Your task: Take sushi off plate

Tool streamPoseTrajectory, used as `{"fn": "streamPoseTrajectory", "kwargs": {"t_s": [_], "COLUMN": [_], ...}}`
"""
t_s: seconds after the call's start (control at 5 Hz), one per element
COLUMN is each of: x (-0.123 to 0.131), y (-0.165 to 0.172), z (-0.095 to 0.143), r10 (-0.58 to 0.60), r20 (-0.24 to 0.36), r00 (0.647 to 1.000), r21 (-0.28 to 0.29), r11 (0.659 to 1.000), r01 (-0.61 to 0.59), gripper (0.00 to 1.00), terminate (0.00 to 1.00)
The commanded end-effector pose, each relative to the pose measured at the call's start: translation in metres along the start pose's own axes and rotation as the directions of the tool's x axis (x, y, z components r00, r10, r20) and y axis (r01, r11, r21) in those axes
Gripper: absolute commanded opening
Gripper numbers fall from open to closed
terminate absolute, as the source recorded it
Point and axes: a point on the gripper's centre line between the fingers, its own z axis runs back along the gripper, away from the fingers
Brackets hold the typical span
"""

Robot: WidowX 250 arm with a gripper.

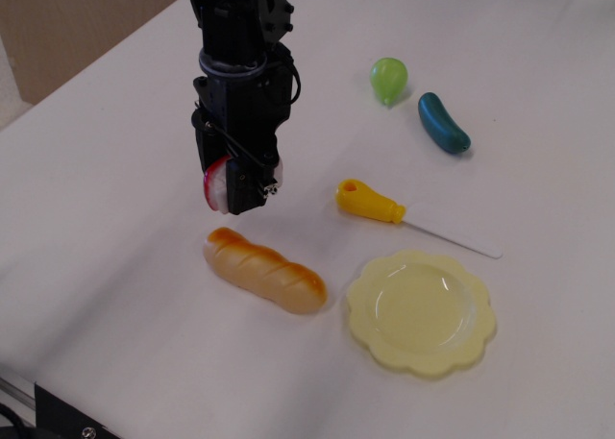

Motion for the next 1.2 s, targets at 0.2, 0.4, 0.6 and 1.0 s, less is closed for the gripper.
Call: {"fn": "streamPoseTrajectory", "kwargs": {"t_s": [0.2,0.4,0.6,1.0], "x": [0.006,0.002,0.002,-0.007], "y": [0.036,0.035,0.034,0.029], "z": [-0.021,-0.016,-0.013,0.027], "r10": [0.031,0.059,0.073,0.067], "r20": [-0.019,-0.005,0.002,0.062], "r00": [0.999,0.998,0.997,0.996], "r21": [-0.019,-0.02,-0.025,0.033], "r11": [0.999,0.998,0.997,0.997], "r01": [-0.032,-0.059,-0.072,-0.069], "gripper": [0.0,1.0,1.0,1.0], "terminate": [0.0,0.0,0.0,0.0]}}
